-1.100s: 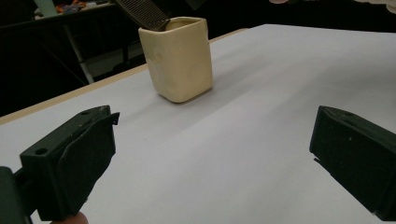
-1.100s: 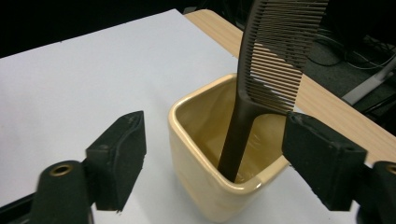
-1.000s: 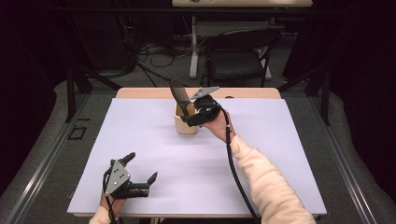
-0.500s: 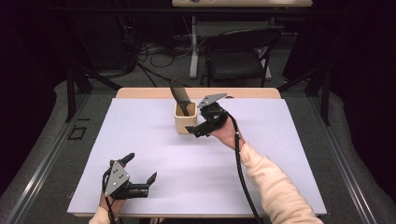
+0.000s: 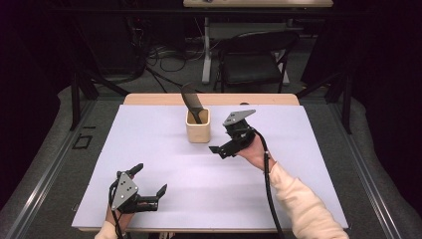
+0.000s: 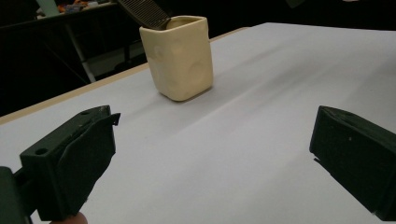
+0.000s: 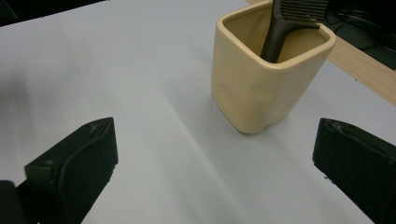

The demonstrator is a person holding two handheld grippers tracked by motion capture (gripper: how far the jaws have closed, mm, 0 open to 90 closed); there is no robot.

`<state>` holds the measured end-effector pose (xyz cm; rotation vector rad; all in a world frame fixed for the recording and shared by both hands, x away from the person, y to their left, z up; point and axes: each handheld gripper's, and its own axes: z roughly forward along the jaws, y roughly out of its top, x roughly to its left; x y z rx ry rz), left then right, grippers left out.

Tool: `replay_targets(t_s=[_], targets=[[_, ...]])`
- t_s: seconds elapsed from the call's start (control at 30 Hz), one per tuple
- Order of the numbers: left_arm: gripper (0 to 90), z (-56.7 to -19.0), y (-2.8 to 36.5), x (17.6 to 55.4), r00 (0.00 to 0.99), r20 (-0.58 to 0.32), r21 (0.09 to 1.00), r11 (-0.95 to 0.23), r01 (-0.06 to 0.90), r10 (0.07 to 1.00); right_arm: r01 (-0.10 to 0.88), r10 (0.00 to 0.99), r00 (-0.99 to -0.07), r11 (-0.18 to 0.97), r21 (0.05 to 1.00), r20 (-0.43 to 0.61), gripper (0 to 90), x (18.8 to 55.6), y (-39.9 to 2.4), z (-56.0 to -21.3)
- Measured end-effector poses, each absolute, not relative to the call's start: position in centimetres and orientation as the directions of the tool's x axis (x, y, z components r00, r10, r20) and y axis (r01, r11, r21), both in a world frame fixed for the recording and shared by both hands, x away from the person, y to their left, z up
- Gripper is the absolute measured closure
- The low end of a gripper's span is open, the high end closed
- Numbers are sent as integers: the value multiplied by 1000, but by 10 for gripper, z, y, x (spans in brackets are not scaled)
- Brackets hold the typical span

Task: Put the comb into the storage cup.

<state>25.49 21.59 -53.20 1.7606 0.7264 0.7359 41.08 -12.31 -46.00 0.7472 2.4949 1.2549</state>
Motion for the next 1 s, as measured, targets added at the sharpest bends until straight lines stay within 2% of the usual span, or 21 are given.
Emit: replay_targets(t_s=[1.0], targets=[[2, -532, 217, 255, 625, 131, 956, -266, 128, 770, 343, 568, -823, 481, 807, 12, 0, 367, -174, -480]])
